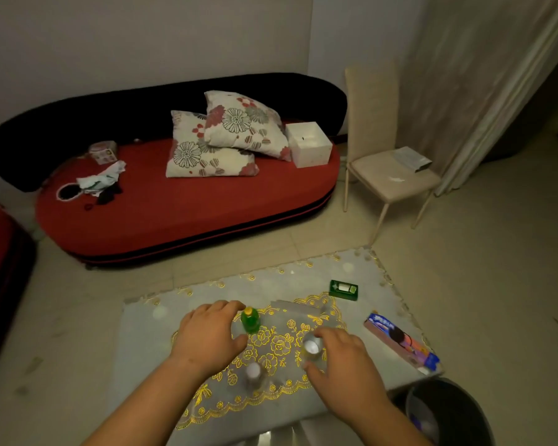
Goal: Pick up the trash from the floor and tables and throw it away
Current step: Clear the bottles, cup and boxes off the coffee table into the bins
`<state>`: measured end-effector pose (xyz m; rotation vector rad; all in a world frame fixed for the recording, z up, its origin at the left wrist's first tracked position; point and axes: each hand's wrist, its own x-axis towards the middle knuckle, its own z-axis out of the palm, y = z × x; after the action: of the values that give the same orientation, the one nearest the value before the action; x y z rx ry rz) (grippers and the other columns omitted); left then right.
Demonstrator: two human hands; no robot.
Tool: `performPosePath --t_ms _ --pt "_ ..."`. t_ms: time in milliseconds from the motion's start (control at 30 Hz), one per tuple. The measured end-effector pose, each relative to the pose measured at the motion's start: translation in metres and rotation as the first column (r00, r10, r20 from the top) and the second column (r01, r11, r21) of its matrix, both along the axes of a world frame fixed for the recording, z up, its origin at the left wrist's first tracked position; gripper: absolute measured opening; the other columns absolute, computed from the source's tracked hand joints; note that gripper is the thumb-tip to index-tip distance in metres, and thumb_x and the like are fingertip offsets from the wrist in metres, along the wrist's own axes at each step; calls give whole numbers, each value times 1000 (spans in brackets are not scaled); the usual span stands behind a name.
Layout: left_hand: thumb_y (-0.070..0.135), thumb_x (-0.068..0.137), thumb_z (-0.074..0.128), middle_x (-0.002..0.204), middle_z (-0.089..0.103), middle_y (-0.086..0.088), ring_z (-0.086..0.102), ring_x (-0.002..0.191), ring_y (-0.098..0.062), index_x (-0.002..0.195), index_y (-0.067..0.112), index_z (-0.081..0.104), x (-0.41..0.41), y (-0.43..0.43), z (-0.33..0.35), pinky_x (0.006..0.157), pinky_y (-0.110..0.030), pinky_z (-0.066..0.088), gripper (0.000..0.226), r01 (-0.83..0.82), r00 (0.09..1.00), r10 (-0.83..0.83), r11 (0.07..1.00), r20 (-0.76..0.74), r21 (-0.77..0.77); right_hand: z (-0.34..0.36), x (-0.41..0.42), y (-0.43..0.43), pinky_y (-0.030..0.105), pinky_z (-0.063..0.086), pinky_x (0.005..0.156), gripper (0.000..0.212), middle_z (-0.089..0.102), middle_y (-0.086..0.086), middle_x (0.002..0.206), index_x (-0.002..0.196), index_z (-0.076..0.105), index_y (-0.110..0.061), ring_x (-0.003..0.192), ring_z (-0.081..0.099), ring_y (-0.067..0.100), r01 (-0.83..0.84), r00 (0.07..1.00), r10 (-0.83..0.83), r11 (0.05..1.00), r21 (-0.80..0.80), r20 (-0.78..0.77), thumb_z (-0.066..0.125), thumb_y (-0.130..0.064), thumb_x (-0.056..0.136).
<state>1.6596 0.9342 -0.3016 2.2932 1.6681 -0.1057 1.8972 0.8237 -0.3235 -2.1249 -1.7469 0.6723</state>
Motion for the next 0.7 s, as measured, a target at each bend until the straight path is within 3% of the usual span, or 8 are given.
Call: performPosePath --t_ms 433,700 --pt "55 80 60 141 49 8 51 123 -23 140 42 37 6 44 -94 100 -43 44 66 27 998 -31 996 -47 -86 -85 -43 45 35 39 99 55 51 -9 130 130 46 -35 119 41 20 -151 988 151 988 -18 -26 55 -58 80" --pt "49 78 67 143 49 4 53 121 -26 142 40 38 -3 102 -200 94 -42 49 71 12 1000 -8 982 20 -189 -168 -88 68 29 40 93 61 48 -18 126 129 44 -39 115 40 12 -103 986 95 994 -46 -139 55 -63 74"
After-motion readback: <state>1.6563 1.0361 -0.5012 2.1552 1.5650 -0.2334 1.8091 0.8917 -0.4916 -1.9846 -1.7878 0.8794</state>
